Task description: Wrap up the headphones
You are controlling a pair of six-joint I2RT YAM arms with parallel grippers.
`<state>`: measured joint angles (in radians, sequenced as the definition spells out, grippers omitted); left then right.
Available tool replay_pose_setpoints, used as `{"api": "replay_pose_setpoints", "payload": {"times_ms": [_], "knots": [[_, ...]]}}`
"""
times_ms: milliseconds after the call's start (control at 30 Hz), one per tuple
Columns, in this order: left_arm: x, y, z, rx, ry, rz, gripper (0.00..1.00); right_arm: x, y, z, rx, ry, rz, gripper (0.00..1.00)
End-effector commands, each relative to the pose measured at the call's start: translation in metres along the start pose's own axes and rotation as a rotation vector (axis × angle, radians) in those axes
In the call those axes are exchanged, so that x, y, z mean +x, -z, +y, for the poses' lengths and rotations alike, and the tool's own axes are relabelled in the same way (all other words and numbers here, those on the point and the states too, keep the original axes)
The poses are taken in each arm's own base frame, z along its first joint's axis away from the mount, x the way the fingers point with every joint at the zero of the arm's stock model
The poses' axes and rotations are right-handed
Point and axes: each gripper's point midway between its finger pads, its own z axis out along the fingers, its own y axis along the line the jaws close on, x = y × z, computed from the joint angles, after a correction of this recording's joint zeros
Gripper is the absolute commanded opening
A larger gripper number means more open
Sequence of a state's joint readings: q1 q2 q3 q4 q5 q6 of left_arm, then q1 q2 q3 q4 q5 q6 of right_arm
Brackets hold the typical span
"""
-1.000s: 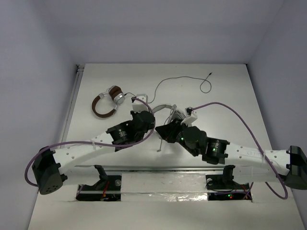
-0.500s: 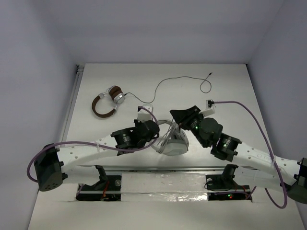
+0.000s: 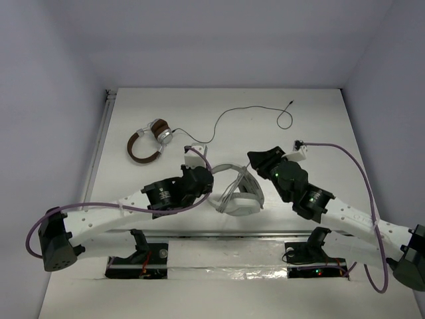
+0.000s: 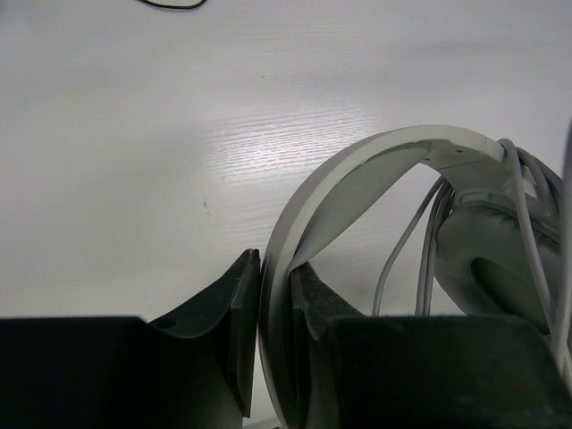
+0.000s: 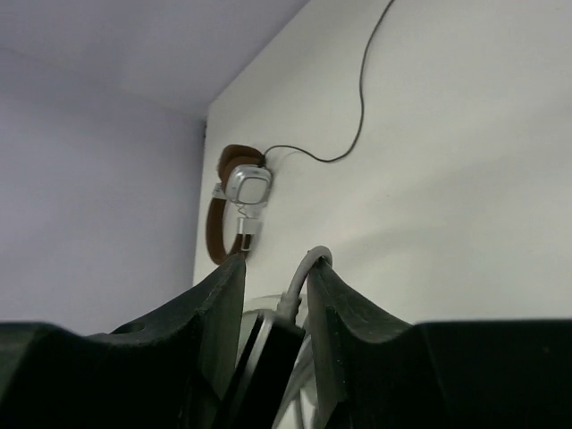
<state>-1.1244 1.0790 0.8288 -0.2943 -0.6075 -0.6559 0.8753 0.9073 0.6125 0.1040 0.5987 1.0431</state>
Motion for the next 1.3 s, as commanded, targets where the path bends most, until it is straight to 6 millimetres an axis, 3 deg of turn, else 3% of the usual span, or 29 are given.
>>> {"api": "replay_pose_setpoints", "payload": {"times_ms": [0,67,233,467,567,700,800,833,933,1000,1033,1133,1267], "knots": [[-0.049,0.02,-0.03,0.113,0.154,-0.104,0.0,-0.007,-0.002,-0.013,0.026,0.031,-0.045,0.4],[-0.055,0.022,-0.034,0.135,0.156,-0.117,0.0,0.002,-0.001,-0.008,-0.026,0.04,-0.009,0.47],[-0.062,0.028,-0.044,0.182,0.174,-0.119,0.0,0.013,0.0,-0.03,0.032,0.094,0.024,0.58],[-0.084,0.038,-0.044,0.196,0.213,-0.178,0.0,0.02,0.002,-0.051,0.09,0.09,0.031,0.62],[-0.084,0.037,-0.046,0.192,0.2,-0.179,0.0,0.017,0.005,-0.048,0.068,0.08,0.028,0.61],[-0.081,0.035,-0.045,0.189,0.189,-0.172,0.0,-0.001,0.013,-0.037,0.027,0.133,-0.01,0.53],[-0.087,0.038,-0.046,0.193,0.181,-0.181,0.0,-0.011,0.02,-0.026,-0.015,0.198,-0.015,0.37],[-0.088,0.039,-0.046,0.193,0.175,-0.182,0.0,-0.013,0.022,-0.02,-0.032,0.208,-0.014,0.25],[-0.091,0.041,-0.045,0.192,0.153,-0.186,0.0,-0.018,0.025,-0.015,-0.03,0.225,-0.005,0.24],[-0.088,0.039,-0.044,0.185,0.147,-0.18,0.0,-0.021,0.027,-0.014,-0.02,0.221,-0.009,0.29],[-0.084,0.036,-0.044,0.181,0.144,-0.175,0.0,-0.022,0.029,-0.017,-0.002,0.232,0.0,0.39],[-0.077,0.031,-0.045,0.182,0.151,-0.167,0.0,-0.034,0.035,-0.013,0.018,0.233,-0.022,0.52],[-0.069,0.022,-0.047,0.175,0.141,-0.157,0.0,-0.057,0.045,-0.006,0.024,0.236,-0.074,0.59]]}}
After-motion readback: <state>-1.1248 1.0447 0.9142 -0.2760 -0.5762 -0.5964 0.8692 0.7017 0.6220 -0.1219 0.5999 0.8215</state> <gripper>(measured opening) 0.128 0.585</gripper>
